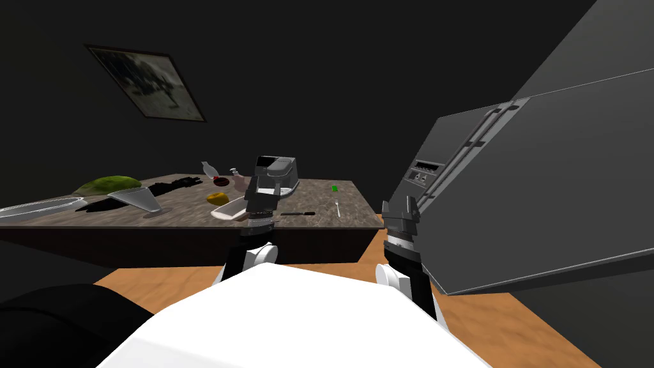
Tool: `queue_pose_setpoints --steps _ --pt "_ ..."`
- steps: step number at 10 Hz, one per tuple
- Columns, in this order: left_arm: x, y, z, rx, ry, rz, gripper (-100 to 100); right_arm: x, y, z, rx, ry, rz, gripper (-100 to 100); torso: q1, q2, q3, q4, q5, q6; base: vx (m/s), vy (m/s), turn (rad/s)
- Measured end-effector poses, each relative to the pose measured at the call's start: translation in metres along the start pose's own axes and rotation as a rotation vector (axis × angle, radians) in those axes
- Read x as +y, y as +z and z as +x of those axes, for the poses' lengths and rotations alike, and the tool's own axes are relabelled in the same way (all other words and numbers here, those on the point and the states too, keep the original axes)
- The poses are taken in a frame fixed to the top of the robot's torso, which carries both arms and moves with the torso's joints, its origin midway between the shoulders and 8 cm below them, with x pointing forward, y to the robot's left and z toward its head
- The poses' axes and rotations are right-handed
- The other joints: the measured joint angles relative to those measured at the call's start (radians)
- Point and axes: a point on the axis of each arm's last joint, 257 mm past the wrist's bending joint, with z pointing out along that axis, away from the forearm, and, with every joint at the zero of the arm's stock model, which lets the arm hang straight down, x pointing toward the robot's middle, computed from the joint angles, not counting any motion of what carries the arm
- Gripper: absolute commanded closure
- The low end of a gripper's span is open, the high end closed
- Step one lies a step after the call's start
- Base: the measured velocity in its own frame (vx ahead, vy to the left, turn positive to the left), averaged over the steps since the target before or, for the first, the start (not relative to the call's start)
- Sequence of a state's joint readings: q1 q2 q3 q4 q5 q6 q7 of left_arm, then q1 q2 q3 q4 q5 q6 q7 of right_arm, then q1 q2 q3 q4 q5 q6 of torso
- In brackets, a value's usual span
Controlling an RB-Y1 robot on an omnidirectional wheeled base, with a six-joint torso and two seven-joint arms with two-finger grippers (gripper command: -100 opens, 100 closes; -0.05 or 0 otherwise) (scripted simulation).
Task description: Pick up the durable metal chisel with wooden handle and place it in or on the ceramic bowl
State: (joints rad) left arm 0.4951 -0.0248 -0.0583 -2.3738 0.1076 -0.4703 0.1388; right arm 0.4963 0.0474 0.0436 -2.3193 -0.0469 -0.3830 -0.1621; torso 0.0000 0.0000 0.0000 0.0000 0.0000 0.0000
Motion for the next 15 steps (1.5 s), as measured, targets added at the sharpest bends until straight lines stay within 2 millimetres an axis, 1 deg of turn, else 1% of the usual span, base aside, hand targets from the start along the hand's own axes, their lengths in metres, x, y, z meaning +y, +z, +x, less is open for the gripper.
queue_pose_setpoints --steps 2,4,6,8,11,14,15 --pt "0.009 0.004 0.008 0.045 -0.005 -0.023 -100 0.0 0.0 0.0 0.0 0.0 0.0 0 0.0 0.001 0.001 0.0 0.0 0.0 -0.03 0.002 -0.018" --pt "0.026 0.01 0.02 0.094 -0.022 -0.061 -100 0.0 0.0 0.0 0.0 0.0 0.0 0 0.0 0.002 0.001 0.0 0.0 0.0 -0.044 0.005 -0.032" --pt "0.046 0.02 0.03 0.137 -0.051 -0.107 -100 0.0 0.0 0.0 0.0 0.0 0.0 0 0.001 0.003 0.001 0.001 0.0 0.0 -0.042 0.006 -0.022" --pt "0.06 0.025 0.036 0.155 -0.069 -0.146 -100 0.0 0.0 0.0 0.0 0.0 0.0 0 0.0 0.002 0.001 0.0 0.0 0.0 -0.035 0.002 -0.026" --pt "0.089 0.032 0.046 0.179 -0.108 -0.215 -100 0.0 0.0 0.0 0.0 0.0 0.0 0 0.0 0.002 0.001 0.0 0.0 0.0 -0.031 0.006 -0.02" --pt "0.111 0.044 0.054 0.192 -0.137 -0.272 -100 0.0 0.0 0.0 0.0 0.0 0.0 0 0.0 0.001 0.001 0.0 0.0 0.0 -0.03 0.005 -0.022" --pt "0.122 0.048 0.058 0.197 -0.15 -0.297 -100 0.0 0.0 0.0 0.0 0.0 0.0 0 0.0 0.001 0.001 0.0 0.0 0.0 -0.025 0.006 -0.016"
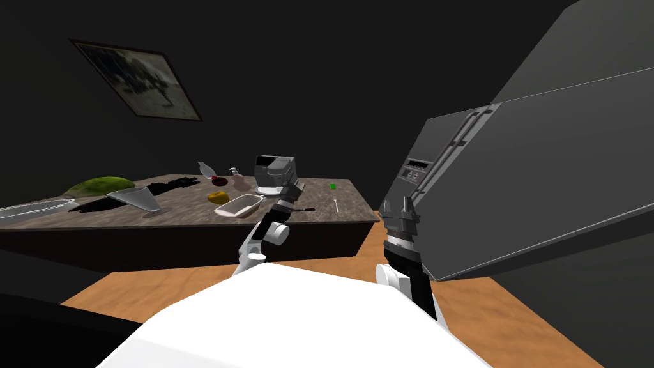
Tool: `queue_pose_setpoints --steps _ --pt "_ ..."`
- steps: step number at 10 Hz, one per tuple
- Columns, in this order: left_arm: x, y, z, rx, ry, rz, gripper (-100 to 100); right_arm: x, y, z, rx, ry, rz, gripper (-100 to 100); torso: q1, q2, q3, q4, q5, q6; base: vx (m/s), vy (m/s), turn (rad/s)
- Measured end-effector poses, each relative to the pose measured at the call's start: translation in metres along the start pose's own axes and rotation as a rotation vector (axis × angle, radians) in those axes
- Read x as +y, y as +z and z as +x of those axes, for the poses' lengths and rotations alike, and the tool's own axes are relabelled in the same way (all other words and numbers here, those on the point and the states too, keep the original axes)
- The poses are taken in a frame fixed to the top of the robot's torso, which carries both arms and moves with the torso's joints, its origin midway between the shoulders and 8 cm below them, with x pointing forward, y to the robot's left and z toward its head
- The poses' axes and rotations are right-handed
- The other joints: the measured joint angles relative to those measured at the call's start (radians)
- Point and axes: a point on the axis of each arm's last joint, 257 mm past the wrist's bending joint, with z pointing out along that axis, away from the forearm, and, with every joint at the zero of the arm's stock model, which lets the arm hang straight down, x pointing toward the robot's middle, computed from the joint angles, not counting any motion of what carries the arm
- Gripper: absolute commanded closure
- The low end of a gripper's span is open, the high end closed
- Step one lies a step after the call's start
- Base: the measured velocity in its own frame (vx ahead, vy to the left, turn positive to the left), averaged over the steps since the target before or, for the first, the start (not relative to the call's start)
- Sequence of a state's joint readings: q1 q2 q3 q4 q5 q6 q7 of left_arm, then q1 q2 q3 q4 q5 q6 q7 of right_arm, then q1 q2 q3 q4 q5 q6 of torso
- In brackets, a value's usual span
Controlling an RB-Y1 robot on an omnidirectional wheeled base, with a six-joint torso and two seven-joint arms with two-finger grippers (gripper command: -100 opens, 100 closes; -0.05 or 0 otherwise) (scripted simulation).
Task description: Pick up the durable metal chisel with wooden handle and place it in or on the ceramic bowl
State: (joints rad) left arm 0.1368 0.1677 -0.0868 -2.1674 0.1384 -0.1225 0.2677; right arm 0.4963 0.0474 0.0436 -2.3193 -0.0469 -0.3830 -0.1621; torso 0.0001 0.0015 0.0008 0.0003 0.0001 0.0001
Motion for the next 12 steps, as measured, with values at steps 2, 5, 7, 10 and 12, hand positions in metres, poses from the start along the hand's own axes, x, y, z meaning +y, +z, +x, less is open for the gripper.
queue_pose_setpoints --steps 2,5,7,10,12 --pt "0.016 0.011 0.002 0.005 -0.026 -0.049 -100 0.0 0.0 0.0 0.0 0.0 0.0 0 0.001 0.0 0.0 0.0 0.0 0.0 -0.024 0.014 -0.02" --pt "0.041 0.025 0.008 0.009 -0.06 -0.119 -100 0.0 0.0 0.0 0.0 0.0 0.0 0 0.0 0.0 0.0 0.0 0.0 0.0 -0.018 0.008 -0.013" --pt "0.05 0.035 0.008 0.009 -0.075 -0.156 -100 0.0 0.0 0.0 0.0 0.0 0.0 0 0.0 -0.001 0.0 0.0 0.0 0.0 -0.019 0.009 -0.018" --pt "0.076 0.048 0.014 0.008 -0.107 -0.238 -100 0.0 0.0 0.0 0.0 0.0 0.0 0 0.001 -0.001 0.0 0.0 0.0 0.0 -0.017 0.015 -0.017" --pt "0.095 0.057 0.016 0.006 -0.129 -0.295 -100 0.0 0.0 0.0 0.0 0.0 0.0 0 0.001 -0.001 0.0 0.0 0.0 0.0 -0.01 0.01 -0.007"
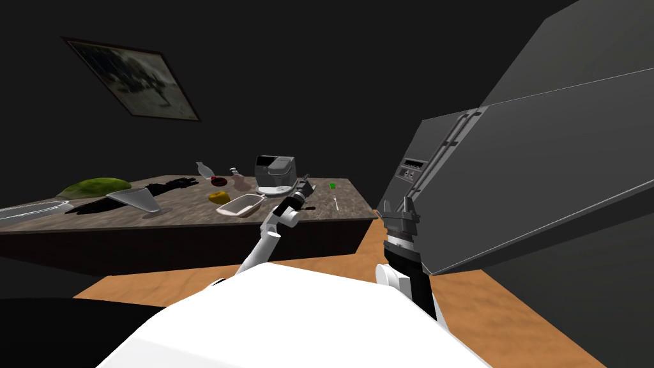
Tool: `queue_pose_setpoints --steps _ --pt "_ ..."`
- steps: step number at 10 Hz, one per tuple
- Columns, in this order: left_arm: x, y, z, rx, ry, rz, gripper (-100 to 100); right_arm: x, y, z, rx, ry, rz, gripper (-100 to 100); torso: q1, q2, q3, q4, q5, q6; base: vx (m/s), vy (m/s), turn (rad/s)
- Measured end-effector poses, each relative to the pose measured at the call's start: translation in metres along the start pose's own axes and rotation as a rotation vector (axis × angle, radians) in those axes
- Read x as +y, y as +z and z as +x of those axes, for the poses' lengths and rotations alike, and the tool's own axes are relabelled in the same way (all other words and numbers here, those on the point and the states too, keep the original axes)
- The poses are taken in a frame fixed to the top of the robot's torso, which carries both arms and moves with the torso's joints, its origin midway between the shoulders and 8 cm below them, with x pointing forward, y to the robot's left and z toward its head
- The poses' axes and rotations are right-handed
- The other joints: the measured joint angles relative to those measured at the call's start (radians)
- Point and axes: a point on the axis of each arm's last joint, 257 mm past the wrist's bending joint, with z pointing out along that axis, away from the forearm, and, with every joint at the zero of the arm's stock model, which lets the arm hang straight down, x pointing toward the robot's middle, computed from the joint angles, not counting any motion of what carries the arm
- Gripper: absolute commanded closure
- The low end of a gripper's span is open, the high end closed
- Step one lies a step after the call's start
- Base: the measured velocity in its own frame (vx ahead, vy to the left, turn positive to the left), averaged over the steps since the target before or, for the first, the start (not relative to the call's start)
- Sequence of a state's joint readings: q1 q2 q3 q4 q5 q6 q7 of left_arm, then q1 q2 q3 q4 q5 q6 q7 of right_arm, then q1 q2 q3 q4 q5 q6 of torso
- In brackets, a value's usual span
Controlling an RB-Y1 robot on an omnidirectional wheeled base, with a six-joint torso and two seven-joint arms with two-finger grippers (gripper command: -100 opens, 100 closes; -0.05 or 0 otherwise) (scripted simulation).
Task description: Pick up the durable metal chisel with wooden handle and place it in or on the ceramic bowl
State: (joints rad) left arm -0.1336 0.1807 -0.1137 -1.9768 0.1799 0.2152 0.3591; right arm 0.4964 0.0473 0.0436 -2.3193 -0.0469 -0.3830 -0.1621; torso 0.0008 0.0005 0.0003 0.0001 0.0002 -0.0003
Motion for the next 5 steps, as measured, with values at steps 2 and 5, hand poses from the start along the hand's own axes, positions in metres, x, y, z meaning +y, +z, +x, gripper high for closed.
queue_pose_setpoints --steps 2,5 --pt "0.014 0.01 0.001 -0.006 -0.014 -0.05 -100 0.0 0.0 0.0 0.0 0.0 0.0 0 0.0 0.0 0.0 0.0 0.0 0.0 -0.01 0.015 -0.016" --pt "0.033 0.027 0.003 -0.014 -0.039 -0.133 -100 0.0 0.0 0.0 0.0 0.0 0.0 0 0.0 0.0 0.0 0.0 0.0 0.0 -0.006 0.014 -0.008"
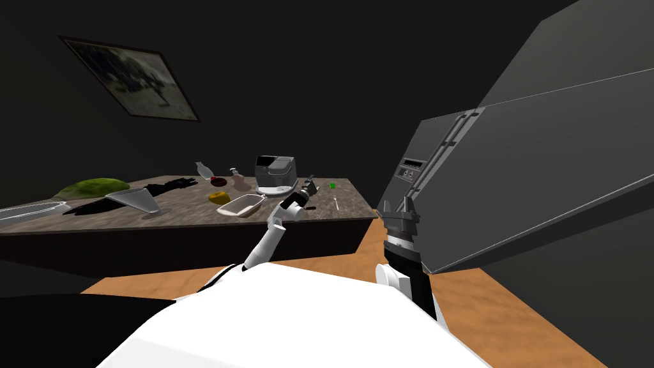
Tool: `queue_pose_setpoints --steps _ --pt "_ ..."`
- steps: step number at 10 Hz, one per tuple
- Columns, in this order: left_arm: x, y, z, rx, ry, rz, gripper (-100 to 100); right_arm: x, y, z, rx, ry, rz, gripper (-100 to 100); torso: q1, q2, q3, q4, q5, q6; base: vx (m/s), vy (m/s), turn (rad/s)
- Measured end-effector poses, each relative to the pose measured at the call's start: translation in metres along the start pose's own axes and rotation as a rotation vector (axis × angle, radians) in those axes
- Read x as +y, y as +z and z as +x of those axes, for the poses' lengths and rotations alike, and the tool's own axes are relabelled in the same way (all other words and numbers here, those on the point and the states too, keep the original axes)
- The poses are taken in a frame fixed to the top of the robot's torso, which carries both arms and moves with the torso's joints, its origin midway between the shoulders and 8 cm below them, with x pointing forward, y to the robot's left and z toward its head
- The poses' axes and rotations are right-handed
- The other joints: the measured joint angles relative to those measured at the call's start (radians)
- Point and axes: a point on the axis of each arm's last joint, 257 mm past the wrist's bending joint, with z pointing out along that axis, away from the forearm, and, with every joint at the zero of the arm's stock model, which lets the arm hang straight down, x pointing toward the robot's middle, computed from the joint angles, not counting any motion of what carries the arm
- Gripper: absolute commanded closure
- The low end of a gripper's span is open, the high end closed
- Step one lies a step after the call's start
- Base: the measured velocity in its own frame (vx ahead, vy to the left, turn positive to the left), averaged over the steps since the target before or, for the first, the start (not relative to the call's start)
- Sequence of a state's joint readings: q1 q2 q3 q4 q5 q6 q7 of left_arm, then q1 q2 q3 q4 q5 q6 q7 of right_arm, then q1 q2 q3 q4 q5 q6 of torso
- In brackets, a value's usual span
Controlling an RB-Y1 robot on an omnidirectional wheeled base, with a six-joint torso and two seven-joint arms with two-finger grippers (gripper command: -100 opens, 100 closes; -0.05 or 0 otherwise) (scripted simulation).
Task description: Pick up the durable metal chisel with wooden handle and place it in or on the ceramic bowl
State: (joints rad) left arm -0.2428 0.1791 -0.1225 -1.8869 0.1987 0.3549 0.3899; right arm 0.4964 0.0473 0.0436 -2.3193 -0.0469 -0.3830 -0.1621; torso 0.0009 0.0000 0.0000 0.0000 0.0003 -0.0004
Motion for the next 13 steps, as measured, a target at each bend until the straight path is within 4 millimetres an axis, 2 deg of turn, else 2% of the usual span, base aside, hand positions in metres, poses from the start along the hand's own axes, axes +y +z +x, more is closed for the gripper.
queue_pose_setpoints --steps 5,13 --pt "0.029 0.02 -0.002 -0.022 -0.024 -0.126 -100 0.0 0.0 0.0 0.0 0.0 0.0 0 0.0 0.0 0.0 0.0 0.0 0.0 -0.002 0.014 -0.008" --pt "0.076 0.035 -0.007 -0.077 -0.05 -0.33 -100 0.0 0.0 0.0 0.0 0.0 0.0 0 0.0 0.0 0.0 0.0 0.0 0.0 0.004 0.016 -0.003"
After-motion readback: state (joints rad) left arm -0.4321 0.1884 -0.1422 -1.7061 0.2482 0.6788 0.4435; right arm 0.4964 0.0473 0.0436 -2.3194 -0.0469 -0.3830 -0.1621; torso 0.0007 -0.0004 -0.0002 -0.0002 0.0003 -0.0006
